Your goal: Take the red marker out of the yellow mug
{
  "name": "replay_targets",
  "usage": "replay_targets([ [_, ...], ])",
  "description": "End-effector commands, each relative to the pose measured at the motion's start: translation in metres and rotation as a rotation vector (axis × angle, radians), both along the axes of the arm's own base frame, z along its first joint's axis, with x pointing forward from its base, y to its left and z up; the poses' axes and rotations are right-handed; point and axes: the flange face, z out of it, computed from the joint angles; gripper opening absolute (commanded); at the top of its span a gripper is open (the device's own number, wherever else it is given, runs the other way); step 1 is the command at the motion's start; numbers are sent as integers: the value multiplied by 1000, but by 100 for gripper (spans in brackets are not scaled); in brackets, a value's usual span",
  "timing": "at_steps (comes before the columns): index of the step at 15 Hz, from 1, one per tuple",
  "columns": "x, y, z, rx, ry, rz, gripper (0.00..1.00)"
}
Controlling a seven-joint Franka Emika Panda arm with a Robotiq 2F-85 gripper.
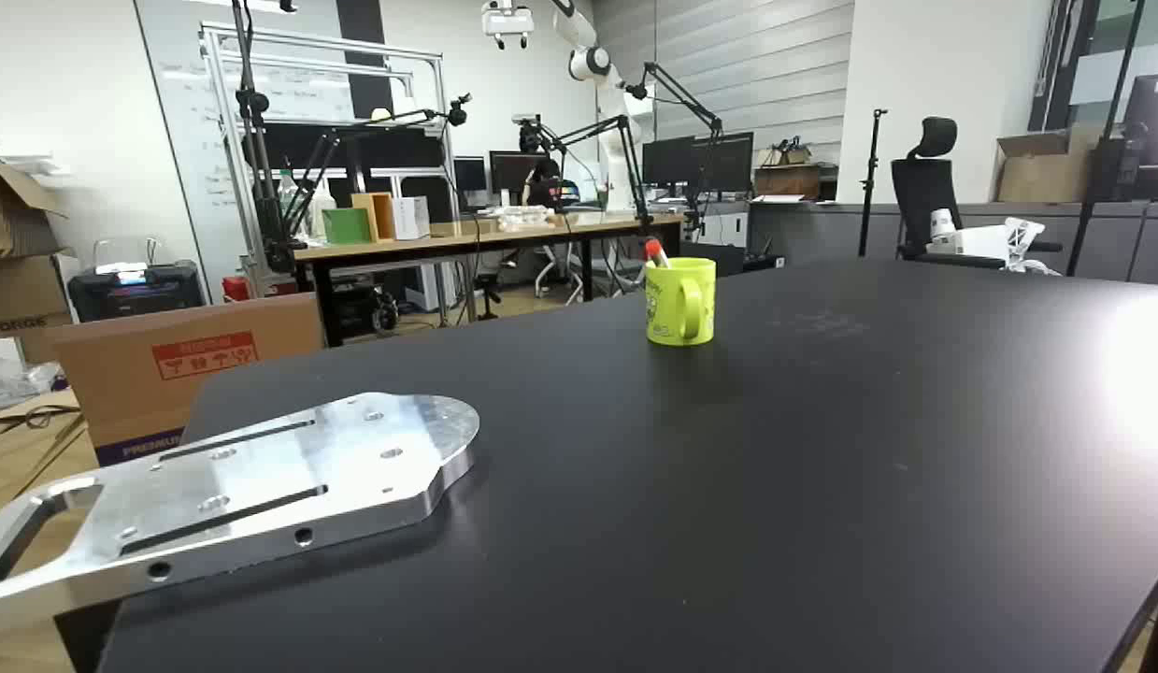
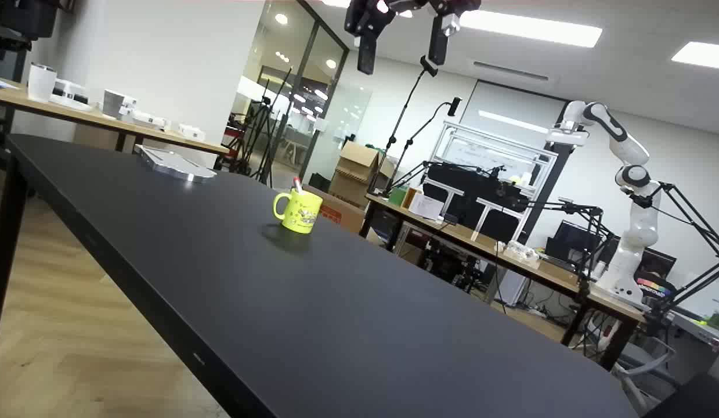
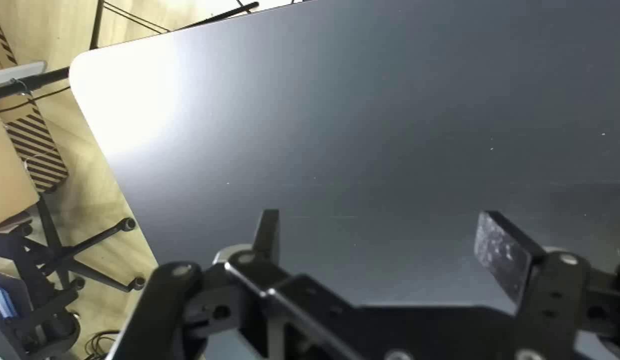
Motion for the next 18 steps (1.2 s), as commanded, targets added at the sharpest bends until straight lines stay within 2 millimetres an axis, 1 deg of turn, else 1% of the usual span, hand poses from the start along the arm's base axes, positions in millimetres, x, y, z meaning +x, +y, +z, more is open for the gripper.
replay_targets([
  [1,0,0,1,0,1,0,100],
  [10,0,0,1,0,1,0,100],
  [11,5,-1,1,-13,-1,-11,100],
  [13,22,-1,0,-26,-6,10,100],
  [15,49,1,-6,-33,12,48,100],
  [18,98,17,-19,-57,75,215,100],
])
